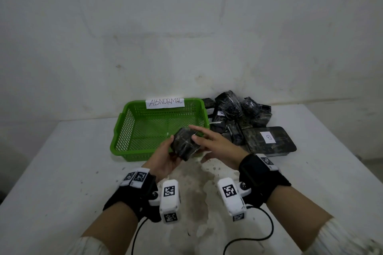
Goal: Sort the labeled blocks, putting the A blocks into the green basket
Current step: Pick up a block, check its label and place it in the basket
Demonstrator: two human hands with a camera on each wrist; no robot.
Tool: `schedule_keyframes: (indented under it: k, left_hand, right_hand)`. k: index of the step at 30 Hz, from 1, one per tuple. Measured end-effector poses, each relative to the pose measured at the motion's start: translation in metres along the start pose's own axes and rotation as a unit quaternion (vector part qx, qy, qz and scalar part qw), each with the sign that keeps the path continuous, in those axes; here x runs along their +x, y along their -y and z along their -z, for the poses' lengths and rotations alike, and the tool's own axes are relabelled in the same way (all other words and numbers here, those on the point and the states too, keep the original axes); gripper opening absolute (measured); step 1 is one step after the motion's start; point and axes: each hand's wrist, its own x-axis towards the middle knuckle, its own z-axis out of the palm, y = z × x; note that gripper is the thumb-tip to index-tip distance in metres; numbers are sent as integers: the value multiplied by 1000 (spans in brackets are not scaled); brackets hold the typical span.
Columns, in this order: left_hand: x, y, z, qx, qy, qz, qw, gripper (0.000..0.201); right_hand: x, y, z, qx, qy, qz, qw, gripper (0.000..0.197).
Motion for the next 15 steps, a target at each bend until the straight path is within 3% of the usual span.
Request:
schedule_keyframes:
  k: [4,8,11,15]
  left_hand:
    - [-1,-2,-1,55,26,30,998,52]
    - [-8,-2,-7,126,53,8,991,34]
    - [-12,-3,-12,153,94,-14,984,42]
    - [-18,-6,-19,179,137,-45,973,54]
  right_hand:
    - [11,-10,-3,34,-52,42,997,41]
    - [19,-15,-1,75,-107,42,990,40]
    - [21,-14,-1,68,-133,49,987,35]
    - [20,-12,2,57,-114,48,991,32]
